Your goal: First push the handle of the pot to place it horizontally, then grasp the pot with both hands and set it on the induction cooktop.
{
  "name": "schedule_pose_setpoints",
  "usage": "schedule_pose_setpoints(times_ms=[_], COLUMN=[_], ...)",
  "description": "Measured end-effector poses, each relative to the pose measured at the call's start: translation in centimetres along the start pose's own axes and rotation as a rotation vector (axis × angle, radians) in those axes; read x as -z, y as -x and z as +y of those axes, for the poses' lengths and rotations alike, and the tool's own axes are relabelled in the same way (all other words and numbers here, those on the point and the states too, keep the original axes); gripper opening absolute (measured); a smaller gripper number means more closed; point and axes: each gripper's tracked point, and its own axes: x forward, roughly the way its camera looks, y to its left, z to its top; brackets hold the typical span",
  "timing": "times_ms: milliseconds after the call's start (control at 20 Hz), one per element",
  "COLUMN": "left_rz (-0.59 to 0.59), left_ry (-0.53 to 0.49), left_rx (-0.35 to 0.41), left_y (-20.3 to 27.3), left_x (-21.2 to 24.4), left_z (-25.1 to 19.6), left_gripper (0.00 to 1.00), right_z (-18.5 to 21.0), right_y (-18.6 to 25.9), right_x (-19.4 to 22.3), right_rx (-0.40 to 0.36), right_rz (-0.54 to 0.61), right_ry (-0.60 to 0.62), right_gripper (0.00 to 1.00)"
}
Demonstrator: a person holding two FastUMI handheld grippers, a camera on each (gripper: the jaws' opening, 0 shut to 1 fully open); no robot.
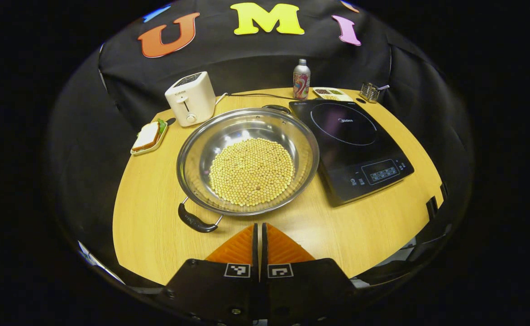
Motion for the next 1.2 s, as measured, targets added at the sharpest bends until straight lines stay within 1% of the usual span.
schedule_pose_setpoints(times_ms=[50,100,200,250,300,350,400,450,500,550,600,650,800,850,900,1100,1150,1200], left_rz=[0.017,0.034,0.062,0.074,0.084,0.093,0.098,0.106,0.114,0.118,0.123,0.128,0.131,0.132,0.132,0.128,0.126,0.123], left_ry=[0.004,0.003,-0.007,-0.007,-0.008,-0.014,-0.018,-0.021,-0.02,-0.012,-0.007,0.0,-0.002,-0.003,-0.003,0.015,0.018,0.021], left_rx=[0.005,0.003,-0.004,-0.006,-0.012,-0.02,-0.029,-0.037,-0.044,-0.051,-0.064,-0.056,-0.078,-0.087,-0.093,-0.107,-0.113,-0.117], left_y=[-0.4,-0.7,-1.3,-1.6,-1.9,-2.2,-2.6,-2.9,-3.0,-3.1,-3.2,-3.2,-3.4,-3.5,-3.6,-3.8,-3.9,-4.1], left_x=[0.2,0.2,0.6,0.9,1.1,1.1,1.4,1.4,1.7,1.7,1.8,1.8,1.7,1.6,1.6,1.3,1.2,1.1], left_z=[0.2,0.5,1.1,1.3,1.7,2.1,2.6,3.0,3.5,3.9,4.6,4.7,5.8,6.2,6.5,7.9,8.4,8.9], left_gripper=[0.1,0.0,0.0,0.0,0.1,0.0,0.0,0.1,0.1,0.1,0.0,0.0,0.0,0.1,0.0,0.0,0.1,0.1], right_z=[-0.2,-0.2,-0.5,-0.6,-0.7,-0.8,-0.8,-0.8,-0.8,-0.8,-0.8,-0.7,-0.3,-0.2,-0.1,-0.1,0.0,0.0], right_y=[0.0,-0.1,-0.2,-0.2,-0.3,-0.3,-0.4,-0.4,-0.5,-0.7,-0.9,-1.1,-1.3,-1.3,-1.5,-1.7,-1.8,-1.8], right_x=[0.1,0.2,0.3,0.5,0.5,0.6,0.7,0.7,0.9,1.0,1.1,1.2,1.2,1.1,1.1,1.2,1.2,1.1], right_rx=[0.003,0.006,0.012,0.014,0.017,0.018,0.018,0.019,0.017,0.018,0.017,0.016,0.006,0.005,0.003,0.001,0.0,-0.001], right_rz=[0.005,0.01,0.015,0.018,0.018,0.021,0.023,0.025,0.03,0.032,0.034,0.038,0.036,0.034,0.034,0.043,0.044,0.046], right_ry=[-0.004,-0.011,-0.017,-0.017,-0.018,-0.017,-0.016,-0.014,-0.011,-0.012,-0.016,-0.019,-0.028,-0.026,-0.02,-0.015,-0.015,-0.012], right_gripper=[0.98,0.98,0.99,0.97,0.99,0.99,0.98,0.98,0.99,0.98,0.99,0.98,0.99,0.99,0.99,0.99,0.99,0.99])
